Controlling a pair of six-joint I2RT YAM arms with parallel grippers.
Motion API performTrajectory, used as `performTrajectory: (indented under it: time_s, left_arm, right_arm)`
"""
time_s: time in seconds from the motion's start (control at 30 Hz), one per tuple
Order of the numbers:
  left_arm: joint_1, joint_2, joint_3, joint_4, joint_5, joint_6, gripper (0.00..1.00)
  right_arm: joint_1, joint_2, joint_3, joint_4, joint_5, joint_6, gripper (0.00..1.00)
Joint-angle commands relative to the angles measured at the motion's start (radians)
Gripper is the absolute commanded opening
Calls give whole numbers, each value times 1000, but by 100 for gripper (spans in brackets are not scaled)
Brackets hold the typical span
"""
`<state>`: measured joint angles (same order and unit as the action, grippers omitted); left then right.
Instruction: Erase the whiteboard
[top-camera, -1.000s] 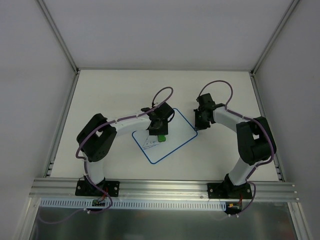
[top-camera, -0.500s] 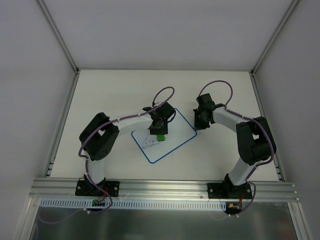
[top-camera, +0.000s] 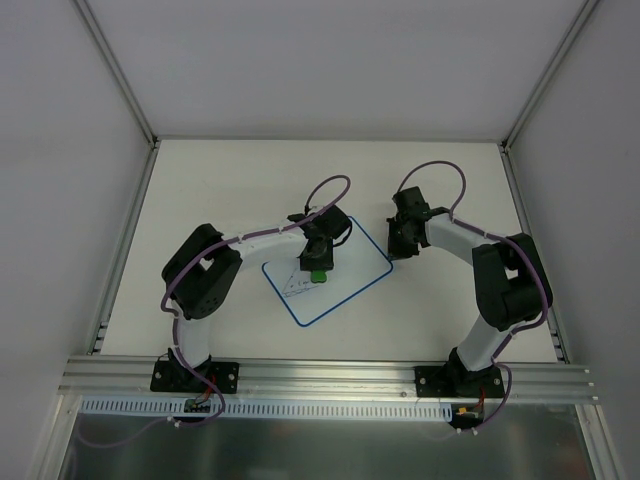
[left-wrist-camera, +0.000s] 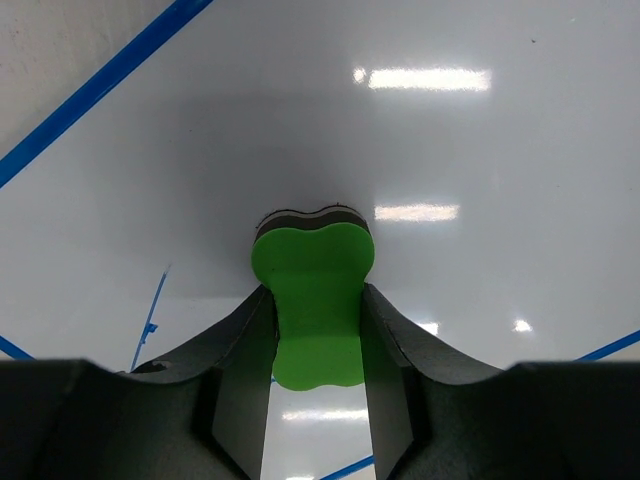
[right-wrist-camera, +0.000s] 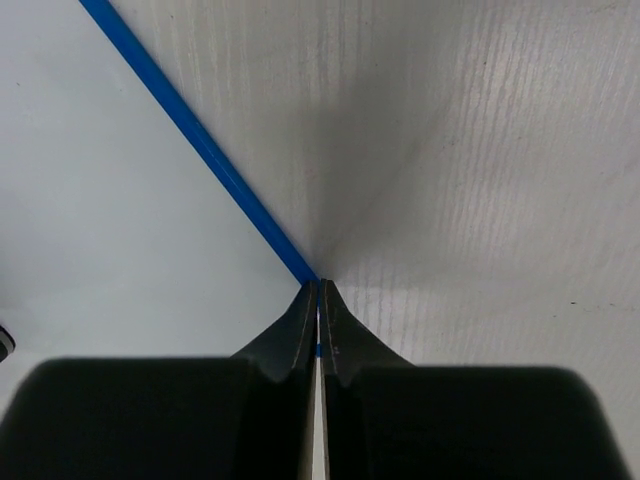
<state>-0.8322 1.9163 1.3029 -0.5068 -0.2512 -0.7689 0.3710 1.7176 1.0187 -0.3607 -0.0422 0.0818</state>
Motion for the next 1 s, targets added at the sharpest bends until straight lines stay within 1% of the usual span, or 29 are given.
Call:
performTrajectory:
  time_s: [0.0, 0.07, 0.17, 0.2, 0.3, 0.4, 0.63, 0.77, 0.93, 0.97]
  left_arm:
    - [1, -16, 1, -53, -51, 13, 2]
    - [11, -29, -36, -65, -66, 16, 0]
    - [68, -65, -88, -84, -62, 16, 0]
    - [103, -88, -126, -84, -45, 19, 0]
    - [149, -125, -178, -87, -31, 39, 0]
    - [166, -151, -186, -90, -28, 72, 0]
    - [174, -155, -209, -98, 4, 106, 0]
    - [173, -145, -188, -96, 41, 129, 0]
    - [160, -114, -163, -95, 53, 145, 0]
    - [157, -111, -162, -95, 55, 146, 0]
  right_arm:
    - [9, 7, -26, -18, 21, 29, 0]
    - [9, 7, -26, -21, 28, 44, 0]
    - [9, 8, -25, -24, 34, 56, 0]
    - [9, 8, -25, -24, 36, 58, 0]
    - [9, 8, -23, -24, 36, 62, 0]
    - [16, 16, -17, -24, 36, 55, 0]
    - [25, 28, -14, -23, 27, 30, 1]
    - [39, 23, -2, -23, -1, -2, 10]
    - [68, 39, 18, -23, 13, -27, 19]
    - [69, 46, 23, -24, 11, -28, 23]
